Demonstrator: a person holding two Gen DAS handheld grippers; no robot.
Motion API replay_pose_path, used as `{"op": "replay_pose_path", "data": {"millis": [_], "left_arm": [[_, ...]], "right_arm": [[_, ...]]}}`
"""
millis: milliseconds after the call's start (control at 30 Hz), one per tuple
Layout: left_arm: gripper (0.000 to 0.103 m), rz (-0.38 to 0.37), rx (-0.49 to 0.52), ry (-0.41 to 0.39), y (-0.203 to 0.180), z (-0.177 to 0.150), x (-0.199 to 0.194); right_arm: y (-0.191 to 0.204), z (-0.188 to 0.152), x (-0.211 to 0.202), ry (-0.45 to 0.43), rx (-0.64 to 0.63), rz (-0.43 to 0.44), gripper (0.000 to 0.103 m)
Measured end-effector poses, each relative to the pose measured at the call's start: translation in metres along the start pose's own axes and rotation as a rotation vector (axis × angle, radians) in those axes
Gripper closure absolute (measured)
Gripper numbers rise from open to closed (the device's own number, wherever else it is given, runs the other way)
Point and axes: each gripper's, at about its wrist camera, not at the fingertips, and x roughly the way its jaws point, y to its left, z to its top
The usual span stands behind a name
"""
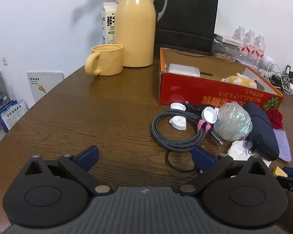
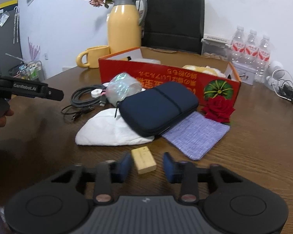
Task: Organize objects
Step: 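Grasp the wooden block with the right gripper while the left grasps the cable plug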
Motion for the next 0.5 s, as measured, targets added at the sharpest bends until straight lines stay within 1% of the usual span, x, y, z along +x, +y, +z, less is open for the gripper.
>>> {"op": "replay_pose_path", "data": {"millis": [200,500], "left_arm": [[0.0,-0.008,0.008,0.016,-0.003,-0.003,0.003],[0.0,-0.041,0.037,0.026,-0.018,-0.004,0.007]], "right_arm": [[0.002,-0.003,-0.002,-0.011,-0.013,0.017,0.08],[-0.007,0.001,-0.008,-0.071,0.044,-0.027,0.08]]}}
